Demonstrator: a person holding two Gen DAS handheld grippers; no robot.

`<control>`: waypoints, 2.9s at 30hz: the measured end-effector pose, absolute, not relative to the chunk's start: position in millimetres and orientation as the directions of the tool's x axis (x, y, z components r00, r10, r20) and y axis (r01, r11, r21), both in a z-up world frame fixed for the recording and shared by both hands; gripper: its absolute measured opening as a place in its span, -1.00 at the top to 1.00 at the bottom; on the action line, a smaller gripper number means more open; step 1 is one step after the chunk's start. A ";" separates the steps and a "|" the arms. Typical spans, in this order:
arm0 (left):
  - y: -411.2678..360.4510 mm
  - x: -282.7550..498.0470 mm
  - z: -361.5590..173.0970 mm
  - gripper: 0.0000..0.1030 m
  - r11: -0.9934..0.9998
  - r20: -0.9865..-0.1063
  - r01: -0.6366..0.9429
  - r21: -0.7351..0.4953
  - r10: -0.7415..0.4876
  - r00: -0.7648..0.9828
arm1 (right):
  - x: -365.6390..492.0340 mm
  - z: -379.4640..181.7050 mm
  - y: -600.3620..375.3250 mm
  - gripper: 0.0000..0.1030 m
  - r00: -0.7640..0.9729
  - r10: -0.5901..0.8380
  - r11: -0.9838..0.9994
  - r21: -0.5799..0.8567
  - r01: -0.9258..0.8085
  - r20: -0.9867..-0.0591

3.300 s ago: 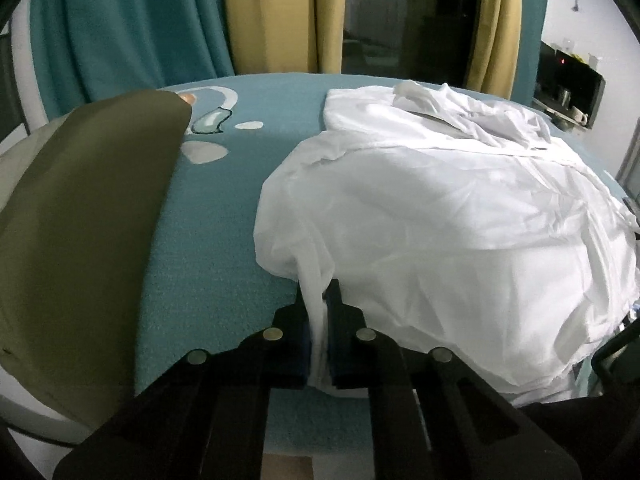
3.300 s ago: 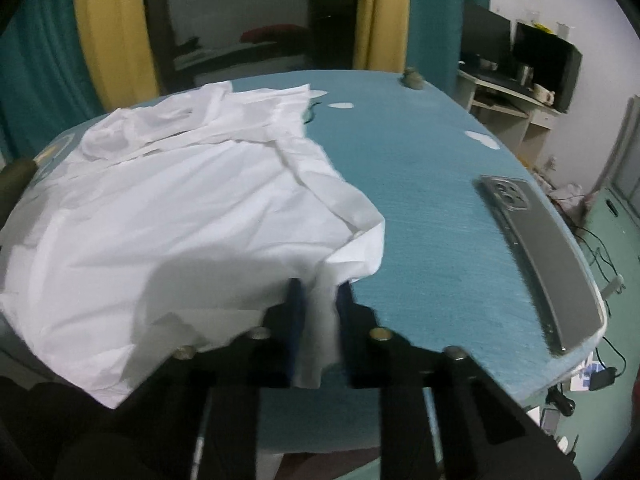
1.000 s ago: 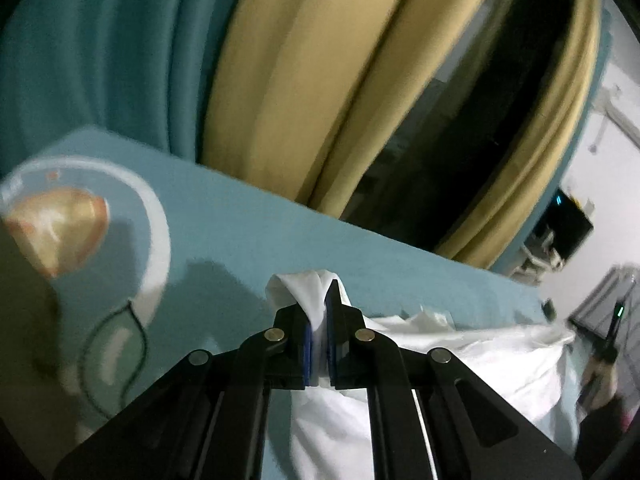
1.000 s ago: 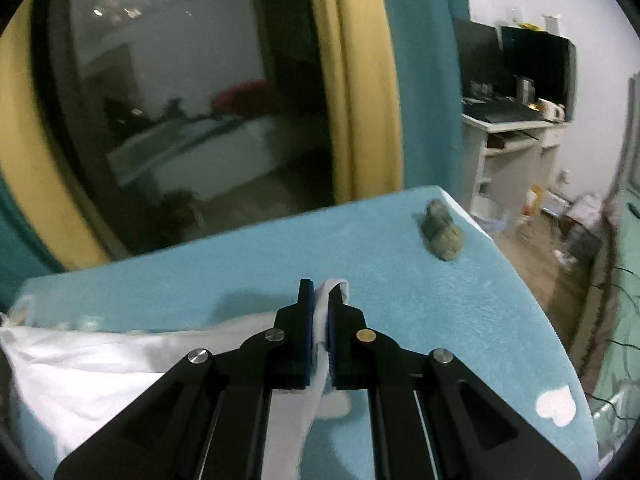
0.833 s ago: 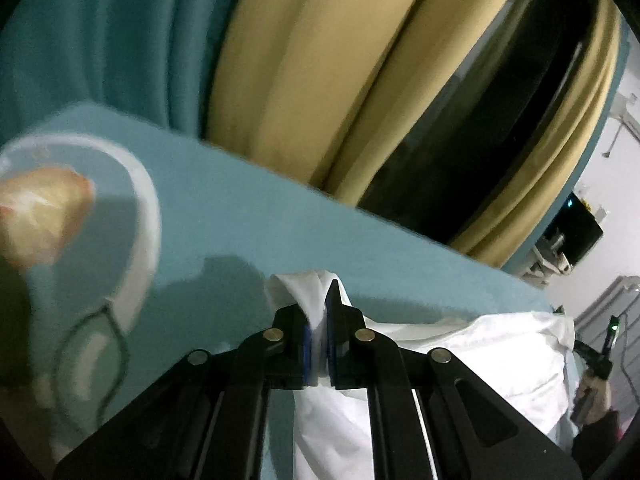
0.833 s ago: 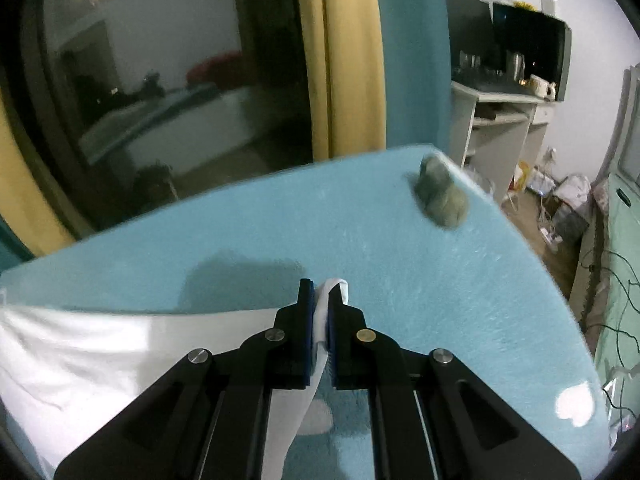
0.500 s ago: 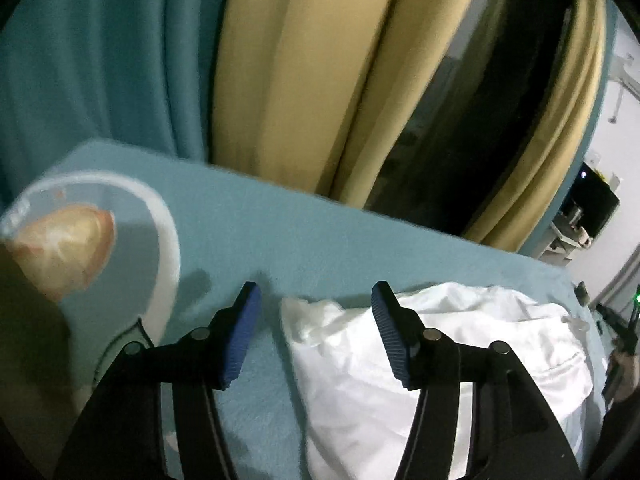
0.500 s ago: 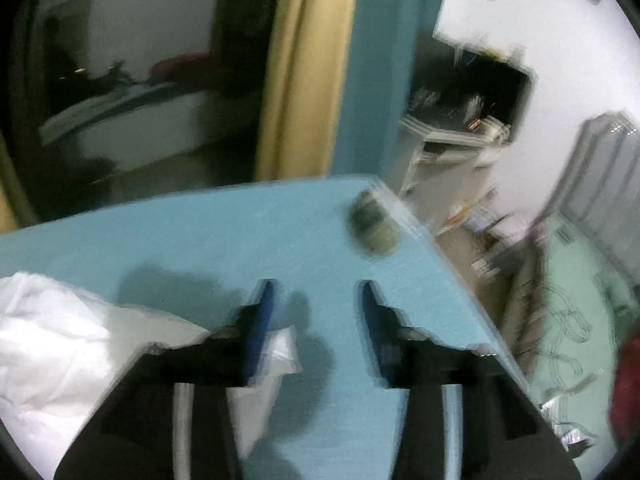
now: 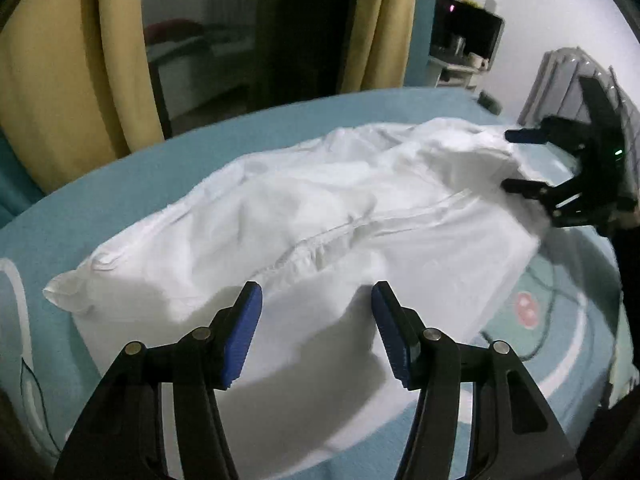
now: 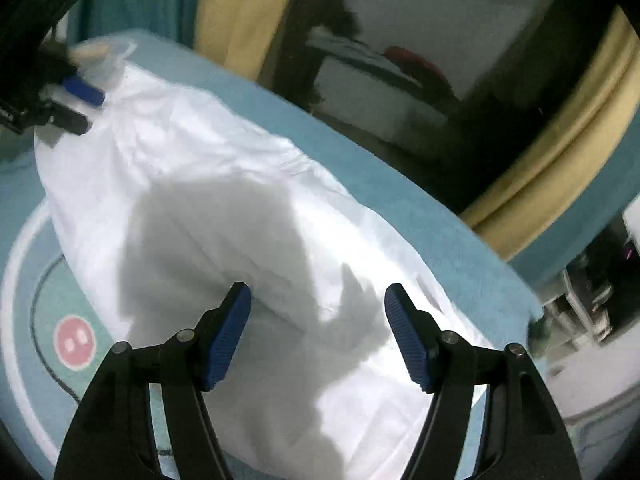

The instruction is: Fold large clothes

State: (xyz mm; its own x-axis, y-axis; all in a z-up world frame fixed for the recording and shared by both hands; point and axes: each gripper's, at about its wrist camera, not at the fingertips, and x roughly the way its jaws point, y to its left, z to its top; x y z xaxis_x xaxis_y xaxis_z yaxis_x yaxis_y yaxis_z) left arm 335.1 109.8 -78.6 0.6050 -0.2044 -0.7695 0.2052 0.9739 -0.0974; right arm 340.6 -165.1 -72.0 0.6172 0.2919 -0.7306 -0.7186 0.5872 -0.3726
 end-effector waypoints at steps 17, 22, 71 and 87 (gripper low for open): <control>128.5 396.0 -74.7 0.69 0.962 -0.738 0.229 -0.147 -0.261 0.623 | 429.1 -44.7 -155.6 0.95 0.624 0.349 0.722 -0.225 -0.655 -0.699; 166.6 439.6 -67.6 0.68 0.998 -0.769 -0.013 -0.062 -0.039 0.638 | 496.0 -56.8 -147.6 0.17 0.655 0.218 0.836 -0.208 -0.508 -0.724; 169.7 135.4 -88.7 0.82 0.913 -0.639 -0.099 -0.396 -0.196 0.744 | 258.8 -84.2 -317.1 0.75 0.582 0.457 0.882 0.263 -0.390 -0.673; 158.7 72.7 -98.3 0.81 0.926 -0.712 -0.117 -0.360 -0.191 0.676 | 187.9 -98.4 -335.3 0.75 0.566 0.406 0.900 0.207 -0.383 -0.717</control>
State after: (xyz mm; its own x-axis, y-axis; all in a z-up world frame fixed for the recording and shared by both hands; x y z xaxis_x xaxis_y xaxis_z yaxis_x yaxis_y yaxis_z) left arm 72.7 158.7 -98.3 0.6758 -0.1913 -0.7118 -0.1167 0.9258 -0.3596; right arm 187.9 -335.3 -98.4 0.5664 0.4058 -0.7172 -0.3829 0.9003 0.2070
